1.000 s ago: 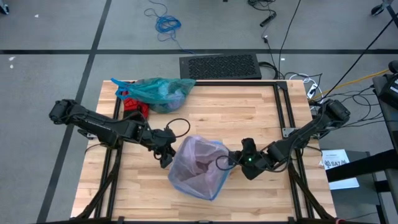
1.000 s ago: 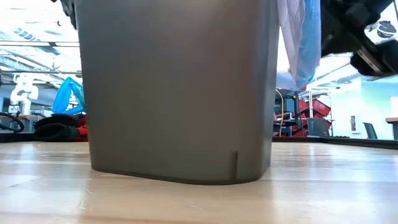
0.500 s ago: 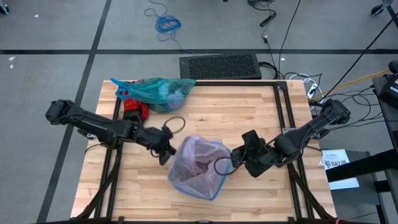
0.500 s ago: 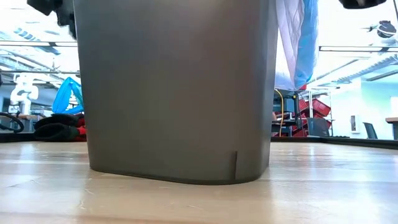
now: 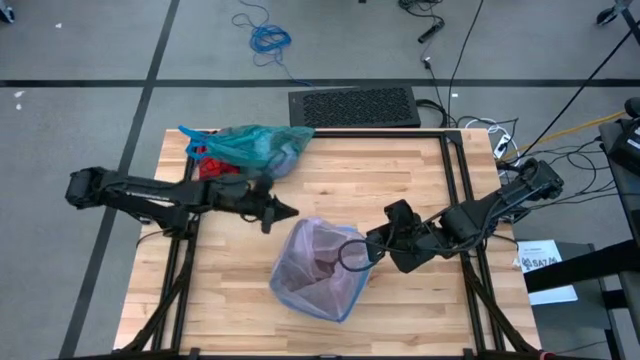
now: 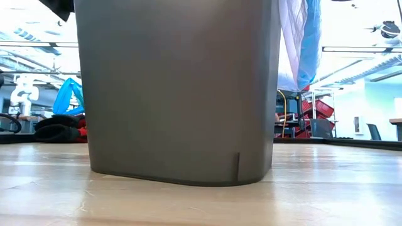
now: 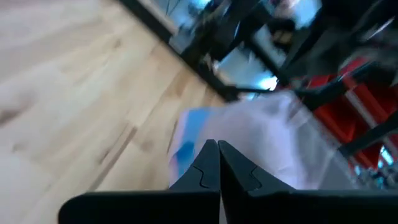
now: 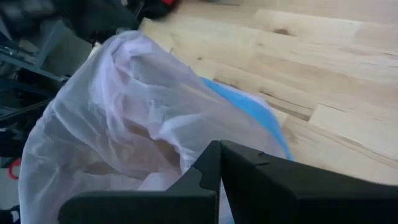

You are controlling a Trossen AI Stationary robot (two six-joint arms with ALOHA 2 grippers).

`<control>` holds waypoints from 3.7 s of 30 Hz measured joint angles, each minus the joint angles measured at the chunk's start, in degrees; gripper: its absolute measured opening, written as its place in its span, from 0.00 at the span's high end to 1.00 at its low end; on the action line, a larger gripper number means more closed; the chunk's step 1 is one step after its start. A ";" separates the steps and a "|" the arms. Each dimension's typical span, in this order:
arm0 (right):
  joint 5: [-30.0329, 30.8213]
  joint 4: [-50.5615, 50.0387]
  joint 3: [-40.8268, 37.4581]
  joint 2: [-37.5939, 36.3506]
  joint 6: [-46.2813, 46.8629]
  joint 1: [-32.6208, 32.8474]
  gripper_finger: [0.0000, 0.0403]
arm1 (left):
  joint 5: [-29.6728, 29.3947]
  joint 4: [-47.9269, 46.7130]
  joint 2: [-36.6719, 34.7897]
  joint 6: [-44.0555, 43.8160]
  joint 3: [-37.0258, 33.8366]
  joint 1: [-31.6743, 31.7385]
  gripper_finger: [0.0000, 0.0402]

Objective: Place trash/remove bag and relplace
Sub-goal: Insert the new pink trash bag into the black trash bin

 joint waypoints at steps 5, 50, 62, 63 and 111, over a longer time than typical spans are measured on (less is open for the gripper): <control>0.22 0.12 0.00 0.00 3.10 -0.13 1.00 | 2.15 0.84 4.86 -1.36 -0.09 -0.85 1.00; -3.65 10.78 -6.80 6.43 16.35 3.11 1.00 | 9.05 -3.81 -5.23 -4.30 0.04 -0.46 1.00; -3.78 11.06 -6.80 6.43 14.80 1.77 1.00 | 8.52 -6.23 2.00 -5.83 0.04 -7.34 1.00; -3.80 11.05 -6.80 6.43 14.56 1.71 1.00 | 8.52 -6.08 2.77 -5.65 0.04 -7.34 1.00; -24.57 2.44 17.03 -0.62 -58.90 -11.49 1.00 | 1.08 -5.59 2.70 -1.40 -0.02 -3.94 1.00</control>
